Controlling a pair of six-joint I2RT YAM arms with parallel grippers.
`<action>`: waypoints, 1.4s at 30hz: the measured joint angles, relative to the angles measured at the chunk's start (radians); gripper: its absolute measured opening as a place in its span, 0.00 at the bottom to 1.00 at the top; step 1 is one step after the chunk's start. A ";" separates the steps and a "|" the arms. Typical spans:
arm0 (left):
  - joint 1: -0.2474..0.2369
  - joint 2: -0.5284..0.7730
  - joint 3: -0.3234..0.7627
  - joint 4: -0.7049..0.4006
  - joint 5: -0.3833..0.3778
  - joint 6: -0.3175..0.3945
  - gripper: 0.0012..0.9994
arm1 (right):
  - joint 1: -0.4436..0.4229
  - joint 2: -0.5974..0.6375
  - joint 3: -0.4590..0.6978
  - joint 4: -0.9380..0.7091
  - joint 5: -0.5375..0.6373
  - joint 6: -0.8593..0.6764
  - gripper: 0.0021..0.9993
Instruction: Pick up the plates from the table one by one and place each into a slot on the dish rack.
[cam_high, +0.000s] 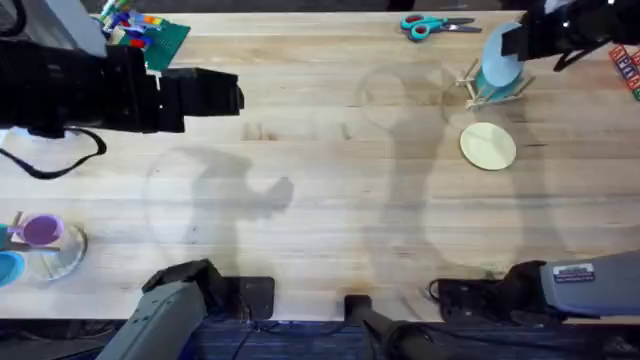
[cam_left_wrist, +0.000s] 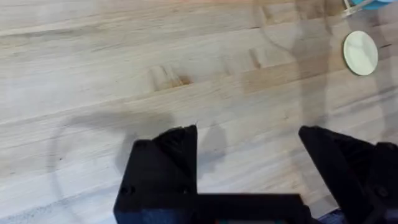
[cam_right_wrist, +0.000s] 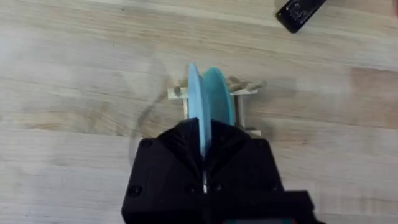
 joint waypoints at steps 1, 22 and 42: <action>0.000 0.000 0.000 0.000 0.000 0.000 0.99 | 0.000 0.002 0.000 0.001 0.000 0.000 0.03; 0.000 0.000 0.000 0.000 0.000 0.000 0.99 | 0.009 0.043 0.000 0.041 0.000 0.000 0.03; 0.000 0.000 0.000 0.000 0.000 0.000 0.99 | 0.032 0.086 0.000 0.051 0.007 0.000 0.03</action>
